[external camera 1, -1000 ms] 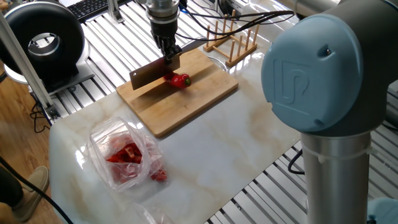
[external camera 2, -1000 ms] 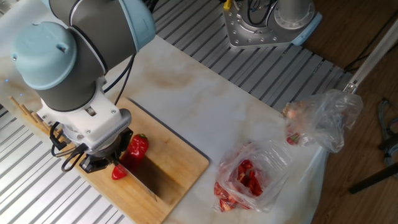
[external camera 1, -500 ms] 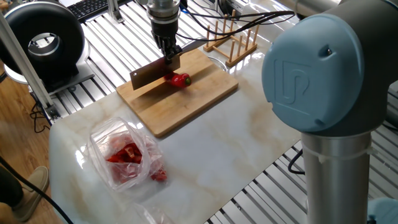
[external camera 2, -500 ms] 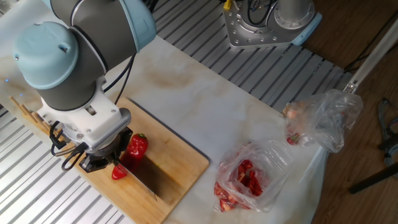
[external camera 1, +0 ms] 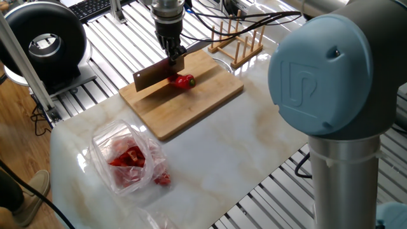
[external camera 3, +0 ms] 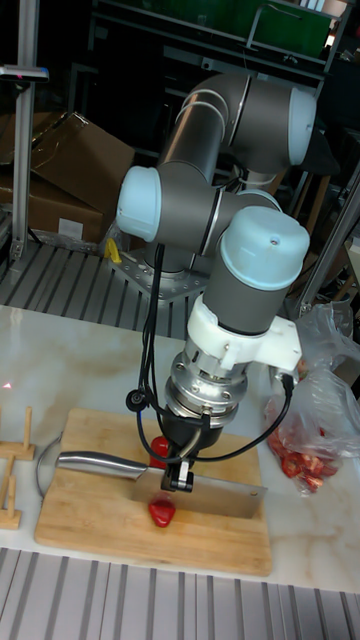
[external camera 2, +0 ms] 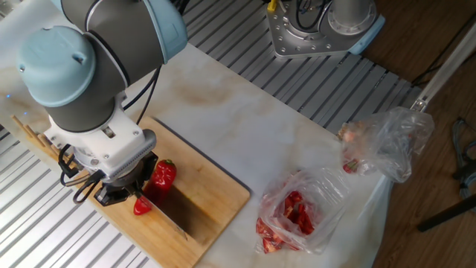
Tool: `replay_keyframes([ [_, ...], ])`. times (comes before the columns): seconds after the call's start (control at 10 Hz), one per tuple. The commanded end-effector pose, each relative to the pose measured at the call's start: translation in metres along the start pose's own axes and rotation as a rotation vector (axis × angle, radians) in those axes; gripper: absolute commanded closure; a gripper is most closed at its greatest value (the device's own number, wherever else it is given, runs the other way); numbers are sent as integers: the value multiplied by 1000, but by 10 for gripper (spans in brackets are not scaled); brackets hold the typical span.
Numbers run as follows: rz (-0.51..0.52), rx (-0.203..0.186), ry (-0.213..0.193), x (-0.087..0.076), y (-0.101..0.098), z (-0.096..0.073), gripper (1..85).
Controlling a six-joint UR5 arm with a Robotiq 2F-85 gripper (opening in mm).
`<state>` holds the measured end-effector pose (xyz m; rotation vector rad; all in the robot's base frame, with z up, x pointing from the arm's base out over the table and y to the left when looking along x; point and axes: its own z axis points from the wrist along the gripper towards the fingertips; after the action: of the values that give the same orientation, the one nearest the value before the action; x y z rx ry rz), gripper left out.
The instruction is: Chop the chili peppers
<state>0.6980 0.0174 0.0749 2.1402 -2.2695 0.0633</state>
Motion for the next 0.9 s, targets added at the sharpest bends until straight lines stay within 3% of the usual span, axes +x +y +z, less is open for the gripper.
replay_keyframes([
  [0.0,6,5,-2,-1,2,2,843],
  [0.8,10,3,-16,-15,0,-2,843],
])
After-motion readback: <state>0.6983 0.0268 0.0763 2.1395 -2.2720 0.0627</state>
